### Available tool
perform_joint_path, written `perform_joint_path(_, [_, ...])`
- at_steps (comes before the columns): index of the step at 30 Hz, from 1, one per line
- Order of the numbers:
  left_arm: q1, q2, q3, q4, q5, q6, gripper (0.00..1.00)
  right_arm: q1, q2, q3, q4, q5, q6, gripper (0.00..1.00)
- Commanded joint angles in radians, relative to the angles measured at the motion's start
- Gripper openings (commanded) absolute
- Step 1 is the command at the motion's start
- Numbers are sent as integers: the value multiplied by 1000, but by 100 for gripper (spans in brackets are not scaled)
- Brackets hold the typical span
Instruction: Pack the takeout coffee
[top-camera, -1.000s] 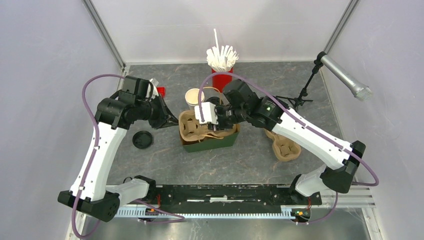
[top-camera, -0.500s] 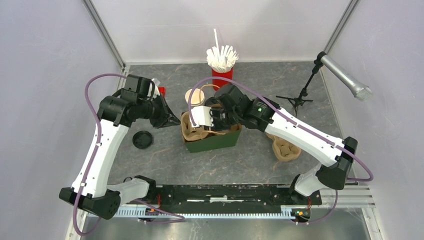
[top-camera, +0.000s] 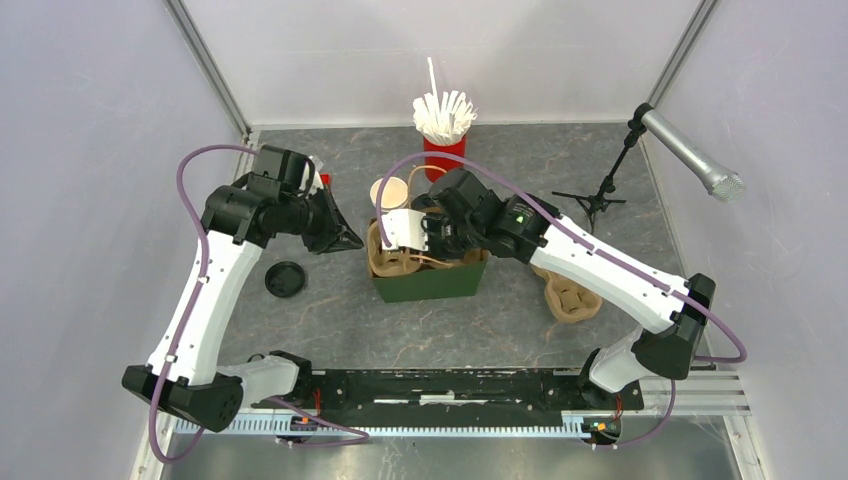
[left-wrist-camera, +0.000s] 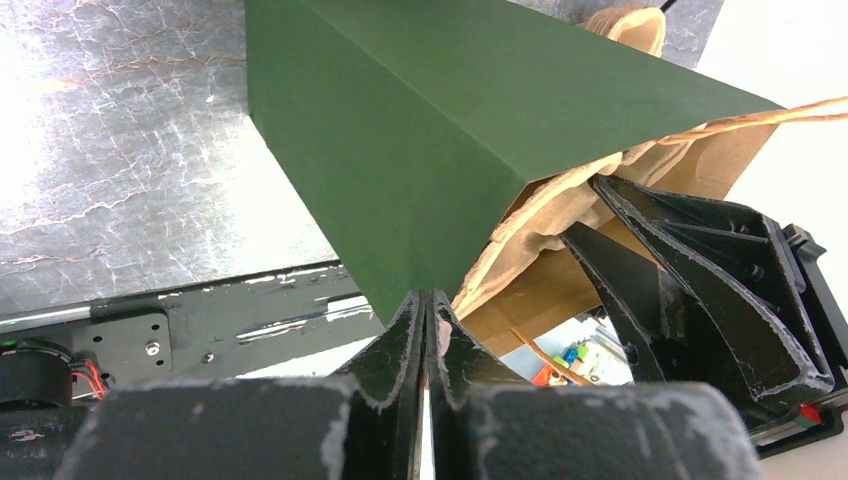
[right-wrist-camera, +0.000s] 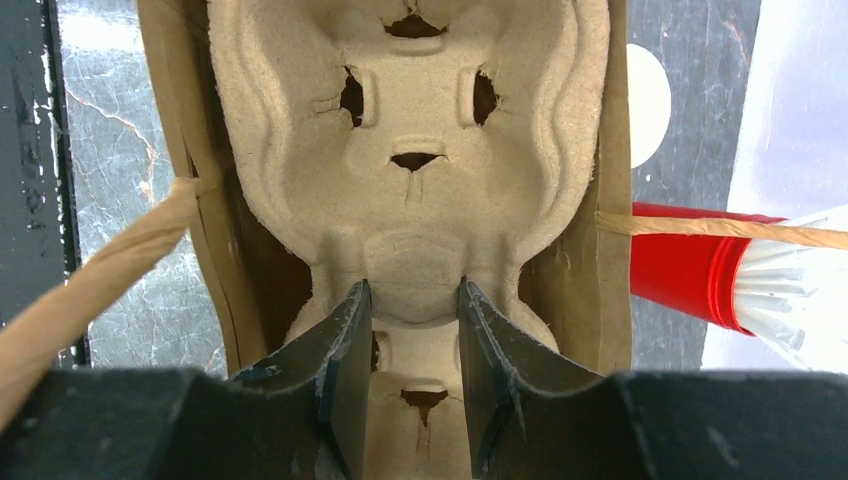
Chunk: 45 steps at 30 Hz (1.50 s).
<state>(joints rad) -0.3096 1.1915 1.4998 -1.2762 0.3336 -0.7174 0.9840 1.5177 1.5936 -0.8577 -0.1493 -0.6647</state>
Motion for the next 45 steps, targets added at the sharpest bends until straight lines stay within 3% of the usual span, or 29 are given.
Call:
perform_joint_path(1, [3, 6, 48, 22, -1, 24, 11, 4, -3, 18, -17, 55, 34, 32])
perform_joint_path(7, [3, 5, 50, 33, 10, 23, 33, 5, -3, -10, -21, 83, 58, 32])
perform_joint_path(13, [3, 4, 20, 134, 67, -4, 47, 3, -15, -17, -9, 98, 78, 31])
perform_joint_path(18, [3, 5, -17, 221, 90, -45, 48, 2, -31, -56, 10, 129, 75, 33])
perform_joint_path(33, [3, 22, -26, 193, 66, -7, 50, 3, 49, -31, -35, 123, 134, 40])
perform_joint_path(40, [3, 23, -26, 177, 64, 6, 52, 2, 56, -25, -35, 106, 138, 53])
perform_joint_path(45, [3, 26, -2, 154, 60, 21, 55, 2, 38, 73, -34, 143, 146, 61])
